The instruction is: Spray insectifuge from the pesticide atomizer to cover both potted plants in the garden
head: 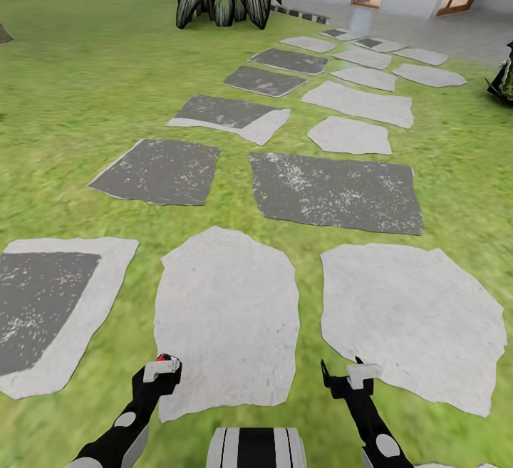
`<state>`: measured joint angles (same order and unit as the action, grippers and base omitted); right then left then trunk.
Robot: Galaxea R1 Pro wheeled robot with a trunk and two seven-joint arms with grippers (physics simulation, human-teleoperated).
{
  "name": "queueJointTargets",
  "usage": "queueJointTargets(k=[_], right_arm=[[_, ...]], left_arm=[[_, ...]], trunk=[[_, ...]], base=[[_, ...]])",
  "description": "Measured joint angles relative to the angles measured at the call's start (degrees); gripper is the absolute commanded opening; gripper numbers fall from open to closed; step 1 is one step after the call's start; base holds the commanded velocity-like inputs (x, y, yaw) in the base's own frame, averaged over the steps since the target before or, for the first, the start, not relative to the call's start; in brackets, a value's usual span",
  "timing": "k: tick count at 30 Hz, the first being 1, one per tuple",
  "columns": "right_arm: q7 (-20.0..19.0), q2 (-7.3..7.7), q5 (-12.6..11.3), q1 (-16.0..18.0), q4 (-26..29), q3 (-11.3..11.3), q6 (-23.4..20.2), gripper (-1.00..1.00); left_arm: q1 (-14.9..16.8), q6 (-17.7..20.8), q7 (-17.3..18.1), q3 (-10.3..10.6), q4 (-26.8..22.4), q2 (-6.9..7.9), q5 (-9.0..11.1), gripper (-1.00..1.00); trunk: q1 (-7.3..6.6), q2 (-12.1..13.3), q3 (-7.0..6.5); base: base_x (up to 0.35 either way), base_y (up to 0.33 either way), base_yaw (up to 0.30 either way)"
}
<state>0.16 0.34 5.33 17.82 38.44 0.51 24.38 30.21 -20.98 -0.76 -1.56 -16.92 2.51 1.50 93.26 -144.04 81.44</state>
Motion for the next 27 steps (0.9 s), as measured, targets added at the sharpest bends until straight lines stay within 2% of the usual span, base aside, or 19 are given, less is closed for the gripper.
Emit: queueJointTargets(k=[12,13,27], right_arm=[[0.0,-0.01,0.0,0.0,0.0,0.0,0.0,1.0],[0.0,0.0,0.0,0.0,0.0,0.0,0.0,1.0],[0.0,0.01,0.0,0.0,0.0,0.0,0.0,1.0]], left_arm=[[0.0,0.0,0.0,0.0,0.0,-0.04,0.1,1.0],[0.0,0.0,0.0,0.0,0.0,-0.04,0.0,-1.0],[0.0,0.0,0.0,-0.1,-0.1,0.02,0.3,-1.0]], trunk=[[0.0,0.0,0.0],[0.0,0.0,0.0],[0.0,0.0,0.0]], base=[[0.057,0.0,0.0],[0.003,0.0,0.0],[0.0,0.0,0.0]])
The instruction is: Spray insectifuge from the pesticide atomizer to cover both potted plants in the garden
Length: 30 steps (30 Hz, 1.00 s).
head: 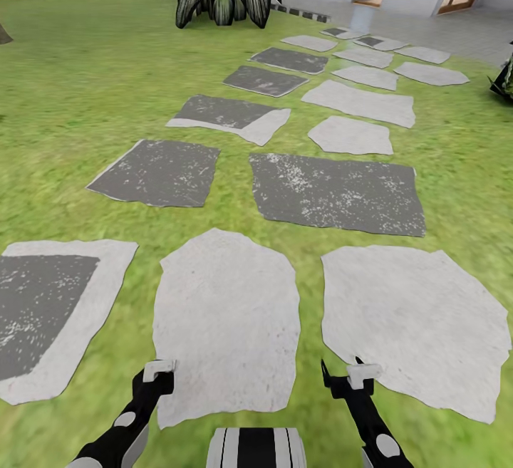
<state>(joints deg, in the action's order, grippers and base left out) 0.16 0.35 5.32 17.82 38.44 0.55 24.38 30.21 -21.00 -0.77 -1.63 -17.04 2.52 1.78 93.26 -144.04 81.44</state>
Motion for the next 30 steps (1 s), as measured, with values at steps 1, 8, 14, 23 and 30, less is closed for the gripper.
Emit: queueJointTargets(k=[1,8,14,23,30], right_arm=[[0.0,0.0,0.0,0.0,0.0,0.0,0.0,1.0],[0.0,0.0,0.0,0.0,0.0,0.0,0.0,1.0],[0.0,-0.06,0.0,0.0,0.0,-0.1,0.0,1.0],[0.0,-0.07,0.0,0.0,0.1,0.0,0.0,1.0],[0.0,-0.4,0.1,0.0,-0.2,-0.2,0.0,1.0]], left_arm=[[0.0,0.0,0.0,0.0,0.0,-0.03,0.0,-1.0],[0.0,0.0,0.0,0.1,-0.5,-0.06,0.0,-1.0],[0.0,0.0,0.0,0.1,-0.5,-0.12,0.0,-1.0],[0.0,0.1,0.0,0.1,-0.4,-0.14,-0.1,-1.0],[0.0,0.1,0.0,0.2,-0.3,-0.21,-0.1,-1.0]], trunk=[[0.0,0.0,0.0],[-0.11,0.1,-0.88],[-0.26,0.1,-2.21],[-0.49,0.3,-4.21],[-0.67,0.3,-5.76]], base=[[0.0,0.0,0.0],[0.0,0.0,0.0],[0.0,0.0,0.0],[0.0,0.0,0.0],[0.0,0.0,0.0]])
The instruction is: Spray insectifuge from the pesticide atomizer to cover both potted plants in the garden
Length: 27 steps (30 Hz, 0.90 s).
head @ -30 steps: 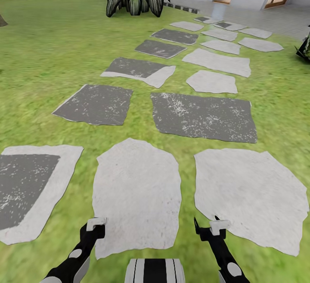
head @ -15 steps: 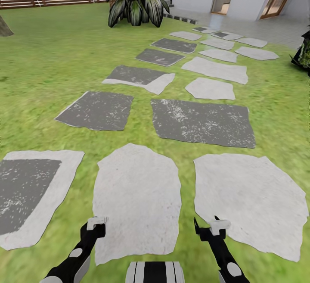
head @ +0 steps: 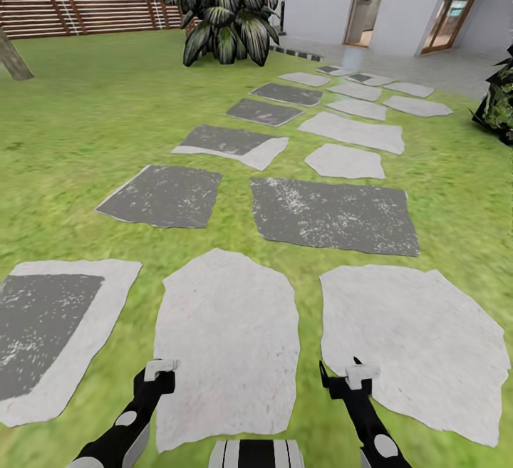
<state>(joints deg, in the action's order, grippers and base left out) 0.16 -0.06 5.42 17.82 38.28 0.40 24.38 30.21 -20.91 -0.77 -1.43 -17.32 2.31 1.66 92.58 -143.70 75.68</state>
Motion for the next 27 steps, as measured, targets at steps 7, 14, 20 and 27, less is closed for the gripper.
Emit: queueJointTargets(k=[7,14,20,27], right_arm=[[0.0,0.44,0.0,-0.2,-1.3,0.1,0.2,1.0],[0.1,0.59,0.0,-0.2,-5.8,0.2,0.2,1.0],[0.1,1.03,-0.2,-0.3,-10.7,0.3,0.3,1.0],[0.1,3.99,-0.2,-0.3,-15.7,0.2,1.1,1.0]], left_arm=[[-0.3,0.8,0.1,0.5,0.1,0.12,-0.5,-1.0],[-1.1,1.0,0.1,0.5,0.4,0.65,-1.0,-1.0],[-3.6,1.0,0.1,0.4,0.4,0.98,-1.1,-1.0],[-9.0,0.7,-0.2,-0.2,0.4,1.83,-0.6,-1.0]], trunk=[[-0.18,0.1,-1.74],[-0.36,0.2,-3.69],[-0.51,0.3,-5.37],[-0.69,0.4,-7.32]], base=[[0.0,0.0,-0.13],[0.0,0.0,-0.228],[0.0,0.0,-0.238],[0.0,0.0,-0.249]])
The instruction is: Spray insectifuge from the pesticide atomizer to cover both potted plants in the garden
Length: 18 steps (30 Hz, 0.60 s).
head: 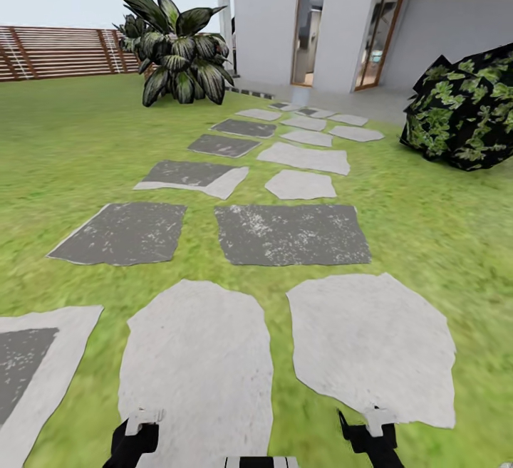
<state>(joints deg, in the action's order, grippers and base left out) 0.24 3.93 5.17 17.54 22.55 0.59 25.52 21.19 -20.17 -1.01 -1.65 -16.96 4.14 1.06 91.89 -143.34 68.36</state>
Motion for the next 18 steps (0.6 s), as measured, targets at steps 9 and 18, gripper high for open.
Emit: queueJointTargets(k=[9,18], right_arm=[[-0.1,0.09,0.1,0.0,-6.7,-0.1,7.8,1.0],[-0.4,-1.47,0.3,0.0,-8.8,-0.3,9.6,1.0]], left_arm=[[-2.4,0.0,0.0,-0.1,0.2,0.16,0.1,-1.0],[-3.3,0.0,0.0,-0.1,0.2,0.17,0.1,-1.0]], trunk=[[-0.42,0.5,-2.14],[-2.39,4.1,-3.77]], base=[[0.0,0.0,-0.219],[0.0,0.0,-0.021]])
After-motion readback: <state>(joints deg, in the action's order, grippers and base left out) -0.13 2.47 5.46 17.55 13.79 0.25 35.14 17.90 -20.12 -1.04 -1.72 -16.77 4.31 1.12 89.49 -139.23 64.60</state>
